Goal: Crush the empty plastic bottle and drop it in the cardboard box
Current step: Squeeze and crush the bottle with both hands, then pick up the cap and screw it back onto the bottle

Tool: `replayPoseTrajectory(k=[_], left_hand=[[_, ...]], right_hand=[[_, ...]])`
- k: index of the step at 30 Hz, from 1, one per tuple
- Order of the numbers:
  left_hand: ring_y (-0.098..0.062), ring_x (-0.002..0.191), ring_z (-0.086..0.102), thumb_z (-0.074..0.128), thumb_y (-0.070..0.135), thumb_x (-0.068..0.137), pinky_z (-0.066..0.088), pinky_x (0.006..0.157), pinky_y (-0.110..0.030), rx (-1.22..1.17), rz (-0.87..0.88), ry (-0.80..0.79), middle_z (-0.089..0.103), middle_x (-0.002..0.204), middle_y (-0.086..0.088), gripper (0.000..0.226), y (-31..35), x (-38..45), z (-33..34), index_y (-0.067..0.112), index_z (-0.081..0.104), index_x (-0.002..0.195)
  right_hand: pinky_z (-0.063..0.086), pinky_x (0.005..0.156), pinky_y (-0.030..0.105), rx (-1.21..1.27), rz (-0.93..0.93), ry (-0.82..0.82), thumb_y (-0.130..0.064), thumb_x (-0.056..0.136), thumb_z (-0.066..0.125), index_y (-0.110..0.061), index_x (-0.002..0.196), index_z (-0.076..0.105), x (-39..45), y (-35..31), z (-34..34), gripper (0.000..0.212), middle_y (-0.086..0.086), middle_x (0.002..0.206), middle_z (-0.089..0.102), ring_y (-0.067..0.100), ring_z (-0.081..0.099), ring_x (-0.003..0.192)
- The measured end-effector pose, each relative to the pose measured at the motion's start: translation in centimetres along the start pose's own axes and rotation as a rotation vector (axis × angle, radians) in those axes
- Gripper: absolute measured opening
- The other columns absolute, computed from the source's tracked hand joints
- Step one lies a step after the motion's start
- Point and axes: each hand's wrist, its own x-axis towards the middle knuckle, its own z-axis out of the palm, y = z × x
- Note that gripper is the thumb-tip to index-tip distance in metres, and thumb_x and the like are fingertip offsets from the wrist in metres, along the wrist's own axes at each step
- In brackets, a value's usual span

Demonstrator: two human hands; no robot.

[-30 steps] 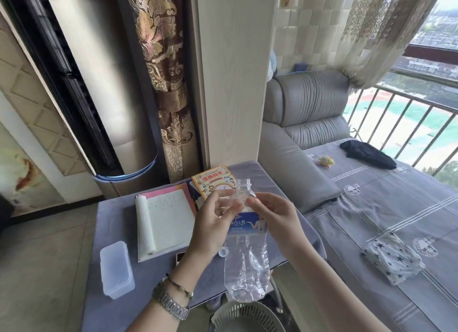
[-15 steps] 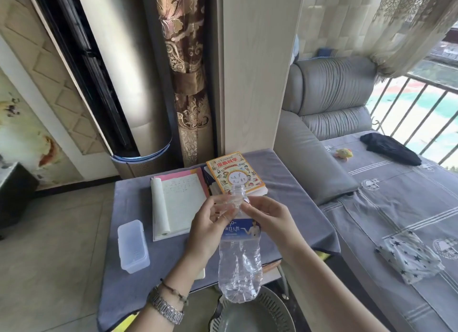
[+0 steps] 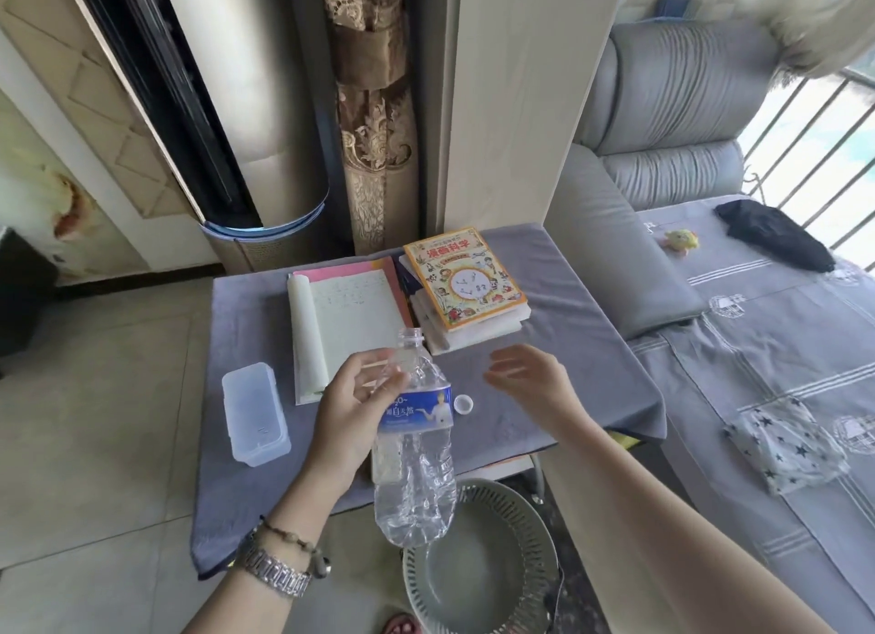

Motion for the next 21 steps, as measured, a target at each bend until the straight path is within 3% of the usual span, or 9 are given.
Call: replayPoseTrajectory(k=[3, 6, 10, 16, 21], left_hand=[[-0.013, 0.103, 0.065, 0.07, 0.033, 0.072, 0.052, 0.074, -0.021, 0.002, -0.024, -0.015, 0.069, 0.111, -0.005, 0.037, -1.3, 0.3, -0.5, 0.021, 0.063, 0.106], [0.001, 0.091, 0.066, 0.069, 0.025, 0.079, 0.051, 0.068, -0.01, 0.009, -0.045, -0.033, 0.069, 0.111, -0.008, 0.031, -2.5, 0.7, -1.3, 0.017, 0.063, 0.109], [-0.01, 0.097, 0.067, 0.069, 0.023, 0.082, 0.05, 0.07, -0.013, 0.04, -0.078, -0.033, 0.069, 0.109, -0.005, 0.026, -3.6, 1.1, -2.2, 0.023, 0.064, 0.107], [-0.006, 0.098, 0.065, 0.069, 0.021, 0.082, 0.053, 0.079, -0.021, 0.046, -0.117, -0.025, 0.068, 0.11, -0.003, 0.024, -5.1, 1.3, -3.0, 0.027, 0.064, 0.106], [0.005, 0.085, 0.065, 0.07, 0.026, 0.08, 0.05, 0.071, -0.011, 0.07, -0.128, -0.029, 0.069, 0.108, -0.001, 0.028, -5.7, 1.4, -3.5, 0.025, 0.064, 0.108]], right_hand=[[0.055, 0.079, 0.036, -0.199, 0.022, 0.004, -0.013, 0.077, 0.074, -0.014, 0.104, 0.067, 1.2, 2.8, 2.3, 0.028, 0.003, 0.094, 0.069, 0.015, 0.063, 0.079], [0.053, 0.08, 0.038, -0.368, 0.034, -0.033, -0.015, 0.079, 0.071, -0.014, 0.114, 0.062, 2.2, 5.2, 4.5, 0.037, 0.006, 0.111, 0.067, 0.025, 0.063, 0.094], [0.051, 0.08, 0.037, -0.499, 0.043, -0.078, -0.015, 0.08, 0.069, -0.013, 0.12, 0.057, 3.5, 7.5, 6.5, 0.042, 0.008, 0.122, 0.061, 0.028, 0.06, 0.104], [0.048, 0.08, 0.041, -0.636, 0.092, -0.093, -0.017, 0.082, 0.064, -0.014, 0.119, 0.055, 4.9, 9.4, 8.5, 0.038, 0.01, 0.122, 0.058, 0.034, 0.058, 0.108], [0.045, 0.073, 0.039, -0.682, 0.076, -0.092, -0.026, 0.084, 0.066, -0.014, 0.112, 0.058, 5.2, 10.1, 9.4, 0.032, 0.011, 0.114, 0.059, 0.032, 0.055, 0.105]])
